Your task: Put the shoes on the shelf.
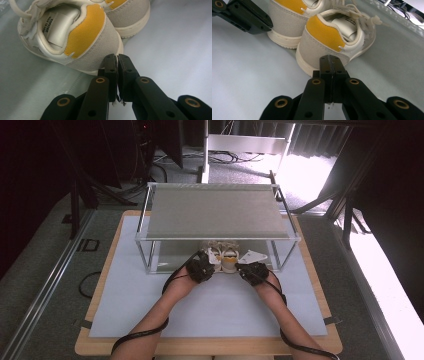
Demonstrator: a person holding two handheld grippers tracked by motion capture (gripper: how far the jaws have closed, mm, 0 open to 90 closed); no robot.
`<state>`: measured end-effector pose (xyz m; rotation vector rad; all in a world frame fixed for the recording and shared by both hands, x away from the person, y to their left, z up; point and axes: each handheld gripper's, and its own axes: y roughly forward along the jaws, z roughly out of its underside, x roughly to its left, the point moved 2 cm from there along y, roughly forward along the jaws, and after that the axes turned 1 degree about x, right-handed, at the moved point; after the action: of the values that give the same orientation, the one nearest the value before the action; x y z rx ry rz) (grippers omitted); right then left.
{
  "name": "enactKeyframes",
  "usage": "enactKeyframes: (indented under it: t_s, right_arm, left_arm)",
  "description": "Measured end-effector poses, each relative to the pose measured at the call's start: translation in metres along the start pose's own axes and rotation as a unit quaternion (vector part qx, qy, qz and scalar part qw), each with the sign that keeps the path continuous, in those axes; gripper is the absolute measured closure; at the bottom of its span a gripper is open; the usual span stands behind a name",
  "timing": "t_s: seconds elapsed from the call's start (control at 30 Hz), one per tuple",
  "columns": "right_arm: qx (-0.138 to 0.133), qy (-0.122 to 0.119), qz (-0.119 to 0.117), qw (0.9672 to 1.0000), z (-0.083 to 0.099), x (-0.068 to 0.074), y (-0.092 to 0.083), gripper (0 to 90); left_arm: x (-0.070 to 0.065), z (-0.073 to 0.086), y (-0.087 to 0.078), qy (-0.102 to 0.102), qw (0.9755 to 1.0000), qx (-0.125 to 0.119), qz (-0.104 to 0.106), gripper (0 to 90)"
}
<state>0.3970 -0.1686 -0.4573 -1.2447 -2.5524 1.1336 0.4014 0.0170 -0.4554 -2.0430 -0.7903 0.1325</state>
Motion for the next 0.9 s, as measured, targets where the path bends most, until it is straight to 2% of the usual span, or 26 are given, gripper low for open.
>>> enactKeyframes:
  t_s: [0.17, 0.3, 0.37, 0.43, 0.53, 0.57, 0.63, 0.67, 0.73, 0.83, 0.9]
  right_arm:
    - [-0.001, 0.005, 0.011, 0.9999, -0.004, 0.0, 0.01, 89.7]
    - [-0.002, 0.019, 0.013, 0.9997, -0.005, -0.002, 0.018, 89.6]
    - [-0.002, 0.025, 0.014, 0.9996, -0.006, -0.002, 0.019, 89.3]
    - [-0.005, 0.027, 0.01, 0.9996, -0.005, -0.002, 0.019, 84.4]
    - [-0.008, 0.026, 0.005, 0.9996, -0.002, 0.0, 0.016, 82.8]
    - [-0.009, 0.024, 0.003, 0.9997, 0.0, 0.001, 0.015, 79.6]
    - [-0.009, 0.025, -0.006, 0.9996, 0.003, 0.002, 0.012, 72.7]
    - [-0.011, 0.027, -0.007, 0.9996, 0.004, 0.003, 0.011, 67.6]
    - [-0.009, 0.024, -0.019, 0.9995, 0.007, 0.005, 0.008, 57.0]
    - [-0.013, 0.022, -0.024, 0.9994, 0.01, 0.007, 0.002, 40.0]
    - [-0.022, 0.029, -0.024, 0.9991, 0.012, 0.007, -0.002, 33.8]
  left_arm:
    - [0.009, -0.001, 0.008, 0.001, 0.9999, 0.011, -0.009, 85.7]
    - [0.013, -0.002, 0.012, -0.012, 0.9999, 0.005, -0.002, 84.9]
    - [0.013, -0.002, 0.012, -0.009, 0.9999, 0.006, -0.004, 84.0]
    - [0.011, -0.002, 0.011, -0.004, 1.0, 0.004, -0.007, 81.7]
    - [0.009, 0.0, 0.007, -0.009, 0.9999, -0.006, -0.01, 80.6]
    - [0.008, 0.001, 0.006, -0.012, 0.9998, -0.01, -0.01, 77.1]
    - [0.006, 0.004, 0.004, -0.022, 0.9997, -0.01, -0.001, 77.0]
    - [0.005, 0.006, 0.003, -0.023, 0.9997, -0.01, 0.0, 71.9]
    - [0.003, 0.009, 0.001, -0.024, 0.9996, -0.014, 0.008, 69.7]
    - [-0.002, 0.014, -0.005, -0.021, 0.9993, -0.024, 0.017, 60.7]
    - [-0.004, 0.016, -0.008, -0.028, 0.999, -0.027, 0.022, 53.4]
